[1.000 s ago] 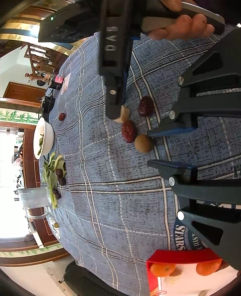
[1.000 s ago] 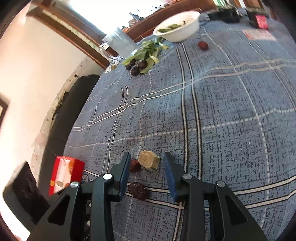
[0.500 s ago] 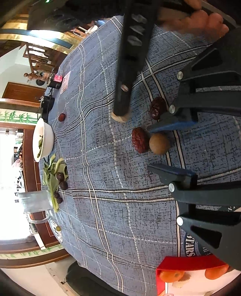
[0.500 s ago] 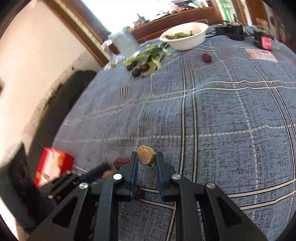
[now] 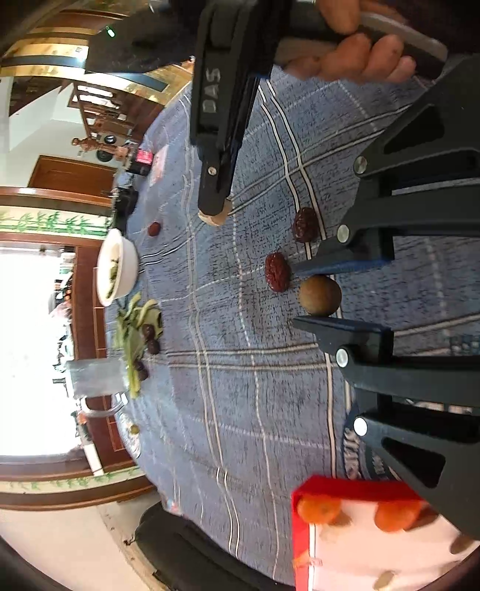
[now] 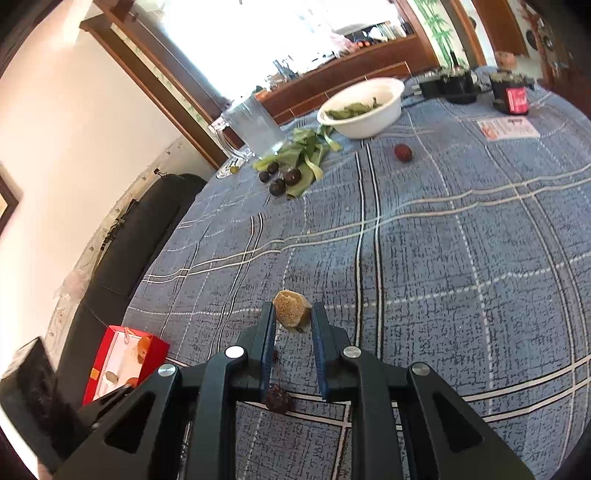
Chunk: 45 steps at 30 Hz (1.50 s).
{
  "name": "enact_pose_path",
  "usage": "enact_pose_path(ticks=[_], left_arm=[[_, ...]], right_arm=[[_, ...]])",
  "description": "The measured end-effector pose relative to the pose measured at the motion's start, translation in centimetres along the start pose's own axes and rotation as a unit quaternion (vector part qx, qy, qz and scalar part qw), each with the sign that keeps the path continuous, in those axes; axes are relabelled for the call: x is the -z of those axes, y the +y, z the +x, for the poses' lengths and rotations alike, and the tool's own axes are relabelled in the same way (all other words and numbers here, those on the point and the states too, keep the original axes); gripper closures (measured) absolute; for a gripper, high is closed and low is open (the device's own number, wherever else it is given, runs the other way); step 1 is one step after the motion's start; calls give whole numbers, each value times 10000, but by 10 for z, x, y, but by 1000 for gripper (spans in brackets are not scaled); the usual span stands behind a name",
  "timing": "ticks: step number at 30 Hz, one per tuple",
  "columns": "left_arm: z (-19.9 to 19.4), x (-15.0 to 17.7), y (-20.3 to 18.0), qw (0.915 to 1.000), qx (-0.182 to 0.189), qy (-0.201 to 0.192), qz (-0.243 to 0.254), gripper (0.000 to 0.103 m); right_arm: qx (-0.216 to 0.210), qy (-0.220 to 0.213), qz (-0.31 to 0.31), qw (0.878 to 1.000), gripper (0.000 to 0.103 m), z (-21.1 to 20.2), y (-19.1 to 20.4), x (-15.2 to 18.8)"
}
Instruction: Organize fruits
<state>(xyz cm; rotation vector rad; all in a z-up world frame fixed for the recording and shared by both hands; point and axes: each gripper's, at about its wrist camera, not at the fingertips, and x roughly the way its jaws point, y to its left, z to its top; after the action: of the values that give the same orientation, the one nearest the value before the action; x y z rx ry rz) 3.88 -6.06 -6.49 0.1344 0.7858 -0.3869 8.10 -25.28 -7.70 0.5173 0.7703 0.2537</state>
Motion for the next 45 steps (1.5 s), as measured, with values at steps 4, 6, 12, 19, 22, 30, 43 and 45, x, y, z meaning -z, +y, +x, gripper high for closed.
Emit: enact_pose_path(ticks=[4, 6, 12, 19, 22, 30, 43, 45], left_arm=[[-23, 0, 4, 9995, -222, -229, -40, 80], [-37, 1, 7, 9985, -389, -379, -42, 80], [-67, 6, 32, 9954, -683, -652, -182, 80], [-89, 20, 75, 9920, -931, -692, -500, 80], [-93, 31, 93, 9907, -1032, -616, -643, 80], [-104, 50, 129, 9876, -1007, -599, -1041, 80], [-95, 48, 97, 9953, -475, -481, -688, 80], [-95, 48, 96, 9954, -474, -479, -685, 80]], right_arm=[[116, -181, -116, 9997, 85, -5, 1, -2], [167, -314, -214, 9991, 85, -9, 2, -1], [627, -712, -814, 9922, 86, -21, 24, 10], [346, -694, -1486, 9859, 96, -22, 85, 38], [329, -504, -1795, 9819, 96, -10, 114, 53], [800, -580, -1388, 9854, 96, -30, 66, 29], [1015, 353, -835, 9907, 78, 14, 36, 24], [931, 451, -622, 9927, 72, 20, 31, 20]])
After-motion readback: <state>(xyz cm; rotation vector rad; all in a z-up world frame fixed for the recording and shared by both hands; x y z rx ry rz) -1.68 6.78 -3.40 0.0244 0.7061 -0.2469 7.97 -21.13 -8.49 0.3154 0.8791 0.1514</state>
